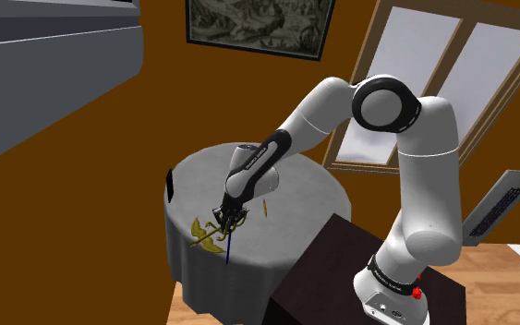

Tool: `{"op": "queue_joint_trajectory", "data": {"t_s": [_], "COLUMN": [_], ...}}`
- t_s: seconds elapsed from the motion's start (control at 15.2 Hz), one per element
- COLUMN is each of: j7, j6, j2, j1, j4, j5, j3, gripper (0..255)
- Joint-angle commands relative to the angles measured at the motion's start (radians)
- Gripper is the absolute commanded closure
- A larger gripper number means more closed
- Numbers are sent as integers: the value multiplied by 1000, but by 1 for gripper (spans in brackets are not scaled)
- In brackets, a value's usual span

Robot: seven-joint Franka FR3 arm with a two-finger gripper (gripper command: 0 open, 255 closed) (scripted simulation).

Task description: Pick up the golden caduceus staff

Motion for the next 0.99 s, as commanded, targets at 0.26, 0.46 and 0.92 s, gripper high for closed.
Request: {"op": "queue_joint_trajectory", "data": {"t_s": [0.26, 0.46, 0.92], "j7": [4, 16, 45], "j6": [-12, -43, -119], "j2": [-14, -53, -142], "j1": [0, 4, 10], "j4": [-3, -11, -22], "j5": [-3, -10, -29], "j3": [-3, -8, -20], "gripper": [255, 255, 255]}}
